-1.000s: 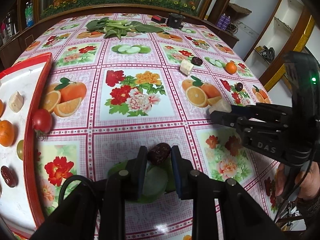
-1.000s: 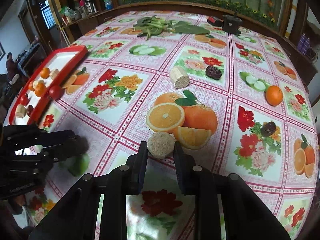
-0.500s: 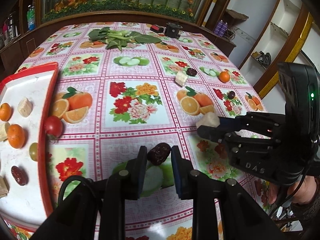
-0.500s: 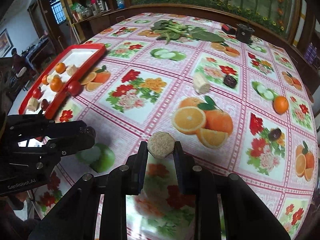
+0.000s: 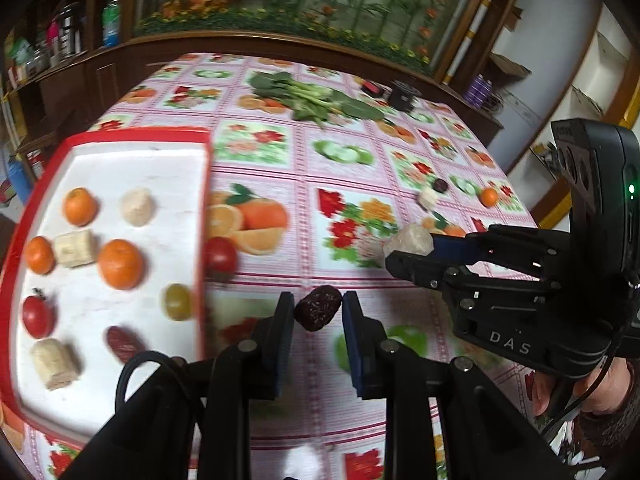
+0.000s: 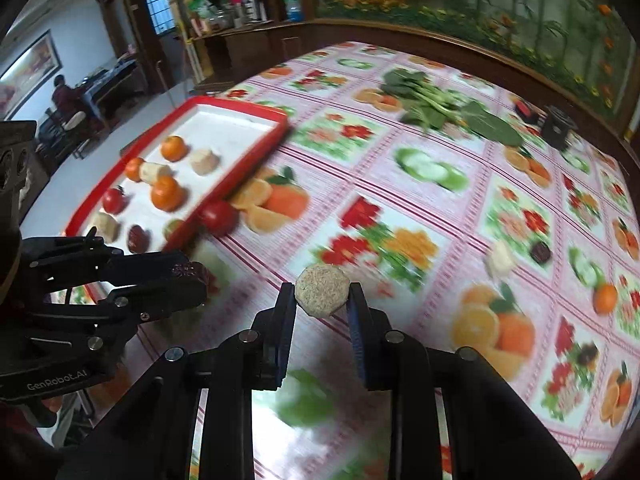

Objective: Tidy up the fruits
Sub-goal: 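Carry the date and the beige piece toward the tray with both grippers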

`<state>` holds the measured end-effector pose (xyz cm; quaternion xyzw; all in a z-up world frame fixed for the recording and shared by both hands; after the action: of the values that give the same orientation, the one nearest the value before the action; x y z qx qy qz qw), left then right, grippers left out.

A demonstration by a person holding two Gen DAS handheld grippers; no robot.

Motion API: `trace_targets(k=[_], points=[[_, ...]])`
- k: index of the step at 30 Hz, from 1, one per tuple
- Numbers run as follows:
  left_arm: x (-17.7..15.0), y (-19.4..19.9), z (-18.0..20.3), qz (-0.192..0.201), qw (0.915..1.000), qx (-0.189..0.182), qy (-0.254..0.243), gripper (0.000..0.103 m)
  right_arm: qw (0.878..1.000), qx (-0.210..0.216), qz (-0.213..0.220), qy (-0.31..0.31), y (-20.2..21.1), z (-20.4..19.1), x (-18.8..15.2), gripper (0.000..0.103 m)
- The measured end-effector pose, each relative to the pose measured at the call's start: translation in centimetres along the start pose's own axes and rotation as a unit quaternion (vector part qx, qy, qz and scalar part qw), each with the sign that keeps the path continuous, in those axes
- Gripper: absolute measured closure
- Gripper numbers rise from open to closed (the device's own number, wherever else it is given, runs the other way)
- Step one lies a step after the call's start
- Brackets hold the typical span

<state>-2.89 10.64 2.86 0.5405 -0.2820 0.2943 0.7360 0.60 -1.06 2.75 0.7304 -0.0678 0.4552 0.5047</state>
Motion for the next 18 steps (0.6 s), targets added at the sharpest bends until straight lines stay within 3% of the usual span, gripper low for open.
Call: trace_targets(k=[18], points=[[1.6,3.3,-11.3,0.027,0.9944,0.083,0.058,0.076,0.996,0.079,-0.003,0.046,-6.7,-8.5,5.3,0.078]])
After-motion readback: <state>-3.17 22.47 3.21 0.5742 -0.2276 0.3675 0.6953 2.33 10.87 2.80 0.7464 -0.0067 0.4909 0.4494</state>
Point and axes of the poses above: each gripper's, at about its wrist camera, not at the fingertips, and y roughly against the way its jaws point, z to its right, x to its top, the point moved 4 cm from there along -y, roughly the way its jaws point, and after that the axes turned 13 degrees about z, right-handed, at the moved point
